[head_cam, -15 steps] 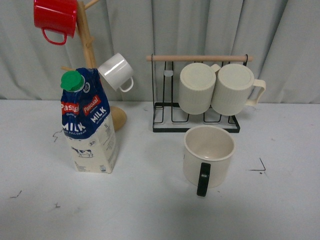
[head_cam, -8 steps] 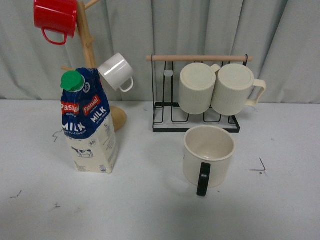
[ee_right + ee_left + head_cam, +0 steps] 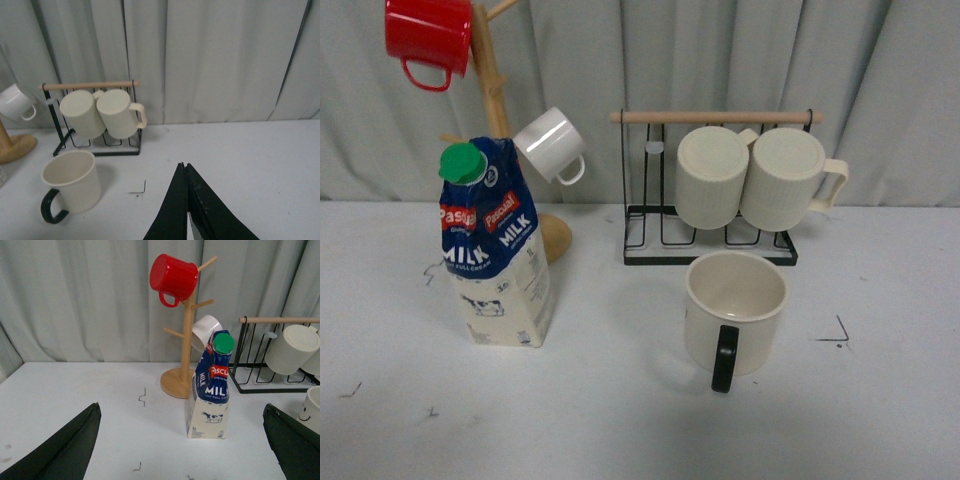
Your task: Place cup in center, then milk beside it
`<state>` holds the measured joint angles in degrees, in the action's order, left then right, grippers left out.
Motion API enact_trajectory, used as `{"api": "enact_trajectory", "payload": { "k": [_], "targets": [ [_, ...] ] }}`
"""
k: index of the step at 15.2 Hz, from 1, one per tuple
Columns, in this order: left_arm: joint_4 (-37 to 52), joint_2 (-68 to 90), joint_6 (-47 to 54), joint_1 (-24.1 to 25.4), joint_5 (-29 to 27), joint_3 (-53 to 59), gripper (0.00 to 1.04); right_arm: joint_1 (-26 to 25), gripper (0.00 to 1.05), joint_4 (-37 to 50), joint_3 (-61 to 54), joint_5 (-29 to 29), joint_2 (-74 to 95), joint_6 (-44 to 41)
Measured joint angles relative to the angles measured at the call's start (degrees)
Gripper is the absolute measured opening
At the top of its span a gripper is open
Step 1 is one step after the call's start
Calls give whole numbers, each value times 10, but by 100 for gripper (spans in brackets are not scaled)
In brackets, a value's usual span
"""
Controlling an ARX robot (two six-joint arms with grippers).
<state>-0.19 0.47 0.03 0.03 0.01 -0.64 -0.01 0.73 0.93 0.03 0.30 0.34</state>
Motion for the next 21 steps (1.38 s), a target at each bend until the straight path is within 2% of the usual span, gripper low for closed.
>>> {"api": "enact_trajectory", "payload": {
  "k": [2, 9, 10, 11, 12, 15, 17, 18, 19, 21],
  "targets": [
    [0, 0, 0, 0, 0, 0, 98, 0, 5, -8, -3, 0, 0, 0],
    [0, 0, 0, 0, 0, 0, 98, 0, 89, -9, -3, 0, 0, 0],
    [-41, 6, -5, -9, -22, -10, 98, 0, 100, -9, -3, 0, 0, 0],
    [-108, 66, -25, -46, -78, -40, 98, 0, 97, -9, -3, 0, 0, 0],
    [-82, 115, -33, -69, -83, -43, 98, 0, 98, -9, -3, 0, 0, -1],
    [97, 297, -60, -81, -56, -57, 98, 0, 98, -9, -3, 0, 0, -1],
    [260, 489, -43, -127, -67, -72, 98, 0, 98, -9, -3, 0, 0, -1],
    [316, 561, -42, -131, -67, -88, 98, 0, 98, -9, -3, 0, 0, -1],
    [370, 635, -42, -132, -82, -113, 98, 0, 98, -9, -3, 0, 0, -1],
    [422, 746, -42, -139, -89, -148, 98, 0, 98, -9, -3, 0, 0, -1]
  ]
}}
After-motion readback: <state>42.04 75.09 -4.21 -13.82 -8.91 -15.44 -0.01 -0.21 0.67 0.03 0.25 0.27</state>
